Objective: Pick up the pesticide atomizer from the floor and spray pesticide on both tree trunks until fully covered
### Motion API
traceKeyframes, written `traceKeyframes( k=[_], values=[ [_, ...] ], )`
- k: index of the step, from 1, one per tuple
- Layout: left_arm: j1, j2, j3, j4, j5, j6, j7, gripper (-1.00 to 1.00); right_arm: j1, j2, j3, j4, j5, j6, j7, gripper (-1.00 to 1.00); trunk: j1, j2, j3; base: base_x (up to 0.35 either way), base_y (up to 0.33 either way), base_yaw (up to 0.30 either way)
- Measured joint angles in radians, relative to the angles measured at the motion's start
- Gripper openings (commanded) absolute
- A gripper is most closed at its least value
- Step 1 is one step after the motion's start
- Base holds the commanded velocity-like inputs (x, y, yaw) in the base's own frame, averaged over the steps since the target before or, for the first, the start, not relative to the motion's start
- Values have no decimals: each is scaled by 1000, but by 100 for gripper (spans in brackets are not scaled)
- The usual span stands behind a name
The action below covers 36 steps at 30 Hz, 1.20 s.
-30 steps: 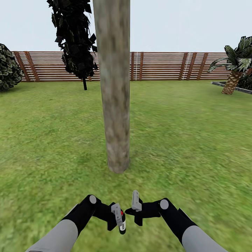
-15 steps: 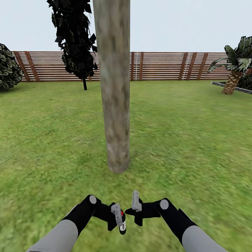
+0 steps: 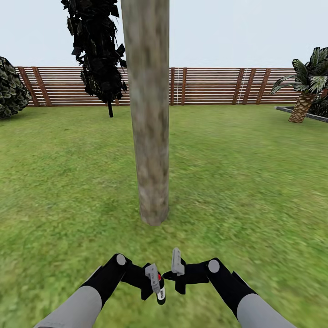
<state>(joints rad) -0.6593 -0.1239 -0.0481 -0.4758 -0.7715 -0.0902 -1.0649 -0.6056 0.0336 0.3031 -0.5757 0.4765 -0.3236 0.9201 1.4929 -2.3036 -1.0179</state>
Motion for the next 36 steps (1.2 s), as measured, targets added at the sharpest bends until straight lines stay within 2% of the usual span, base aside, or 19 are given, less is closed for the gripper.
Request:
traceKeyframes(
  k=[13, 19, 23, 25, 29, 31, 32, 36],
  values=[
    [1, 2, -2, 1, 12, -3, 0, -100, 0, 0, 0, 0, 0, 0, 0, -100, 0, 0, 0, 0, 0, 0],
    [6, 22, -7, 5, 5, -5, 2, -100, 0, 0, 1, 0, 0, -1, 0, -100, 0, 0, 0, 0, 0, 0],
    [7, 67, -10, 4, 0, -6, 4, -100, 0, 0, 1, 0, 0, -1, 0, -100, 0, 0, 0, 0, 0, 0],
    [9, 103, -11, 3, -2, -5, 5, -100, 0, 0, 2, 0, 0, -1, 0, -100, 0, 0, 0, 0, 0, 0],
    [13, 198, -9, 2, -15, -5, 7, -100, 0, -1, 3, 1, 0, -1, 0, -100, 0, 0, 0, 0, 0, 0],
    [14, 235, -8, 2, -20, -6, 8, -100, 0, -1, 3, 1, 0, -1, 0, -100, 0, 0, 0, 0, 0, 0],
    [14, 259, -8, 2, -22, -6, 8, -100, 0, -1, 3, 2, 0, -2, 0, 100, 0, 0, 0, 0, 0, 0],
    [14, 310, -8, 2, -23, -5, 10, -100, 0, -2, 3, 4, 0, -3, 0, 100, 0, 0, 0, 0, 0, 0]
  ],
)
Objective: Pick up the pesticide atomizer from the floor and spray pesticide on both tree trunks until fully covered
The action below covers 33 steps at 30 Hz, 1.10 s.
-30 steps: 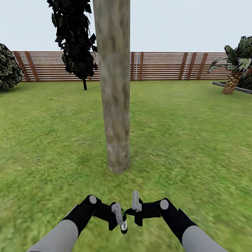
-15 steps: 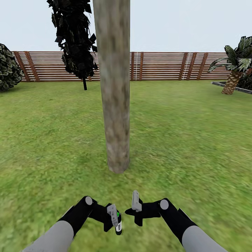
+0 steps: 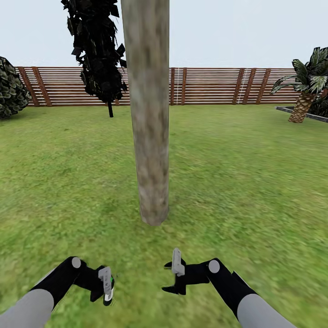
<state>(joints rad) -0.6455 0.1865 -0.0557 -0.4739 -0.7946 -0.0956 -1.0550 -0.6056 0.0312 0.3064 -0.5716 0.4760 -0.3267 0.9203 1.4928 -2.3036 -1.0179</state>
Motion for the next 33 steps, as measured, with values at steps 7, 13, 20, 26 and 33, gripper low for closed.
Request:
traceKeyframes(
  k=[7, 13, 20, 26, 33],
  values=[
    [4, 22, 4, 12, 4, 3, 113, -100, 1, -24, -4, 50, -2, -4, -9, 100, 0, 0, 0, 0, 0, 0],
    [6, 16, 151, 40, 75, 14, 377, -100, 2, -128, -27, 324, -12, -6, -301, 100, 0, 0, 0, 0, 0, 0],
    [7, -70, 340, 225, 244, 7, 904, -100, 19, -110, -89, 474, -141, -38, -892, 100, 0, 0, 0, 0, 0, 0],
    [7, -111, 361, 270, 387, 14, 1076, -100, 77, -102, -106, 481, -409, -218, -1106, 100, 0, 0, 0, 0, 0, 0],
    [8, -143, 355, 288, 396, 5, 1085, -100, 95, -110, -108, 488, -514, -305, -1147, 100, 0, 0, 0, 10, -1, 0]
  ],
)
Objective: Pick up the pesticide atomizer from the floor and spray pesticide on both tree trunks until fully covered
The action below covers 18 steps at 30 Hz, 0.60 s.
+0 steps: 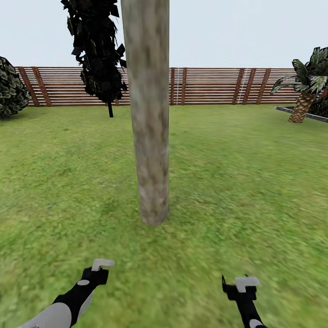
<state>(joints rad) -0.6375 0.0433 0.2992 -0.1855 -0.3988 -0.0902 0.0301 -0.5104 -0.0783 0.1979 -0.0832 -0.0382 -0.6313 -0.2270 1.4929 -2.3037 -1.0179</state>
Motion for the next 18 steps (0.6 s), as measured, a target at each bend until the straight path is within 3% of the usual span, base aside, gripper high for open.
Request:
traceKeyframes(
  k=[7, 13, 18],
  values=[
    [0, -35, -4, -11, 0, 7, 2, -100, 6, 1, 2, 14, -9, -5, -1, 100, 0, 0, 0, 225, -147, 0],
    [0, -42, -1, -15, 0, 10, 2, -100, 12, 7, 2, 43, -12, -6, -3, 100, 0, 0, 0, 216, -234, 0],
    [0, -43, -2, -16, 1, 10, 2, -100, 15, 8, 2, 49, -11, -6, -2, 100, 0, 0, 0, 52, -282, 0]
  ],
)
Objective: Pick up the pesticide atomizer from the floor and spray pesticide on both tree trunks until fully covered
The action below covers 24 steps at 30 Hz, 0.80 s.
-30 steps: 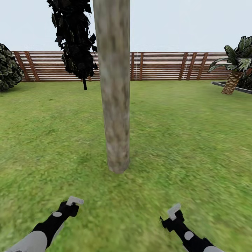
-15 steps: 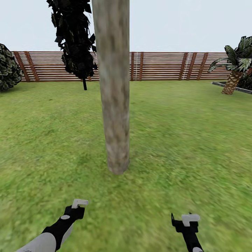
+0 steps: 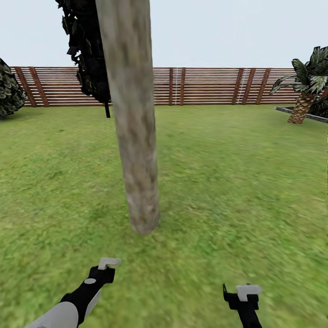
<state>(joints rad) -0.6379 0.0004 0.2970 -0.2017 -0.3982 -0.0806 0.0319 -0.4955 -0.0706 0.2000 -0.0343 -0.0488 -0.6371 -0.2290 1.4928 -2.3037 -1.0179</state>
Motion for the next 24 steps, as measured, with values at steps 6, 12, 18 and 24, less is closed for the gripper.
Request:
traceKeyframes(
  k=[6, 12, 18, 24],
  values=[
    [0, -9, 0, -10, 1, -2, 0, -100, 0, -1, 0, 1, 1, 0, -1, 100, 0, 0, 1, -118, -262, 0],
    [-1, -35, 0, -23, -2, 1, 1, -100, 0, -1, 0, 0, 1, 0, -1, 100, 0, 0, 3, -94, -158, 0],
    [-1, -37, 0, -30, -1, 1, 1, -100, 0, -1, 0, 0, 1, 0, -1, 100, 0, 0, 4, -28, -72, 0],
    [-59, -59, 1, -155, -3, 286, -15, -100, 1, -2, 0, 0, 1, 1, -1, 100, 0, 0, 4, -3, -8, 0]
  ],
)
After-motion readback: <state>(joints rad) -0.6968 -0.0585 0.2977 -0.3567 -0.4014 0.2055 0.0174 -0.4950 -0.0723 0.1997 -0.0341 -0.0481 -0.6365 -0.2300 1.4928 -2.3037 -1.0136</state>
